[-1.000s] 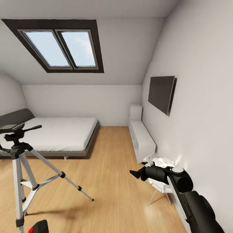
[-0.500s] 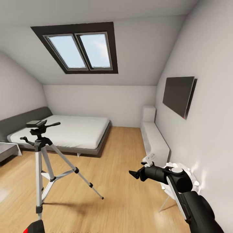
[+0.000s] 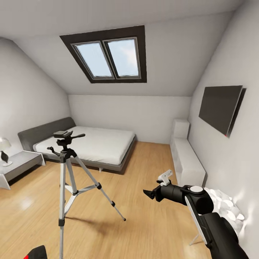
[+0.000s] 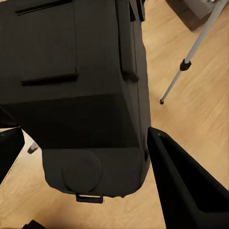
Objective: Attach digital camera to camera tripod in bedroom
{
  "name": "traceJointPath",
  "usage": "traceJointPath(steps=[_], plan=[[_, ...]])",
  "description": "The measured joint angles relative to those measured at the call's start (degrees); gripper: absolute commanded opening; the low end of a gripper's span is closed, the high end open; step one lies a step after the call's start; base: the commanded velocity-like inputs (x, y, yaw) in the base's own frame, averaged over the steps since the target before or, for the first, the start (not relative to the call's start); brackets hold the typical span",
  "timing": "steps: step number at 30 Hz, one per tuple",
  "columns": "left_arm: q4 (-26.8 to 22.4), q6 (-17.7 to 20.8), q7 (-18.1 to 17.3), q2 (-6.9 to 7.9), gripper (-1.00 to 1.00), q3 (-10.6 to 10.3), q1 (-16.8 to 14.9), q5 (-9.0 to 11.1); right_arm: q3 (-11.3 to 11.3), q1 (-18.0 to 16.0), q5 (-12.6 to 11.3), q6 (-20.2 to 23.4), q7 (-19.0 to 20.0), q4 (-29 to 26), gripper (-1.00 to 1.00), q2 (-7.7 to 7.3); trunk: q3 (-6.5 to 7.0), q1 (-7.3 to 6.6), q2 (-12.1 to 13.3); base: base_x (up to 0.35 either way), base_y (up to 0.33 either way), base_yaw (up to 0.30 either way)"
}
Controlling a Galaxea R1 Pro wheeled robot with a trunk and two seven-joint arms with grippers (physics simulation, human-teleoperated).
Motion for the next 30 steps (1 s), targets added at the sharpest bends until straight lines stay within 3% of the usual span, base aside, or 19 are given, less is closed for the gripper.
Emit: traceJointPath(steps=[5,11,12,14,15,16,19,24,28,30], plan=[[0.1,0.0,0.3,-0.63,-1.0,3.0,0.3,0.2,0.0,0.0,0.0,0.0,0.0,0.0,1.0,0.0,0.09,0.0,0.0,0.0,0.0,0.272],[-0.7,1.5,0.4,-1.4,-1.0,8.4,0.9,3.4,0.0,0.0,0.0,0.1,1.0,0.0,1.0,-0.07,0.13,0.0,0.0,0.0,0.0,0.277],[-0.7,1.6,0.4,-1.41,-1.0,8.4,0.9,3.5,0.0,0.0,0.0,0.1,1.0,0.0,1.0,-0.07,0.13,0.0,0.0,0.0,0.0,0.279],[-2.7,5.1,0.4,-1.56,-1.0,11.5,1.1,4.7,-0.2,0.0,0.0,0.1,3.6,0.0,1.0,-0.5,0.14,0.0,0.0,0.0,0.0,0.28],[-2.7,5.1,0.4,-1.57,-1.0,11.5,1.1,4.8,-0.2,0.0,0.0,0.1,3.6,0.0,1.0,-0.5,0.14,0.0,0.0,0.0,0.0,0.281],[-4.4,8.6,0.4,-1.59,-1.0,14.9,1.1,5.2,-0.2,0.0,0.1,0.1,5.8,0.0,1.0,-1.42,0.14,0.0,0.0,0.0,0.0,0.281],[-5.5,10.9,0.2,-1.72,-1.0,17.9,1.1,5.9,-0.1,0.0,0.0,0.1,7.1,0.0,1.0,-2.11,0.14,0.0,0.0,0.0,0.0,0.281],[-5.9,12.4,0.0,-1.93,-1.0,21.2,0.9,6.5,0.0,0.0,0.0,-0.9,8.2,0.0,1.0,-2.69,0.14,-0.01,0.0,0.076,-0.072,0.281],[-5.5,12.5,0.1,-2.12,-1.0,22.0,0.6,6.8,0.2,0.0,0.0,-2.9,8.4,0.0,1.0,-2.82,0.14,-0.02,0.0,0.186,-0.177,0.281],[-5.1,12.5,0.1,-2.91,-1.0,22.6,0.5,6.8,0.4,0.0,0.0,-4.0,8.6,0.0,1.0,-2.86,0.14,-0.02,0.0,0.224,-0.212,0.281]])
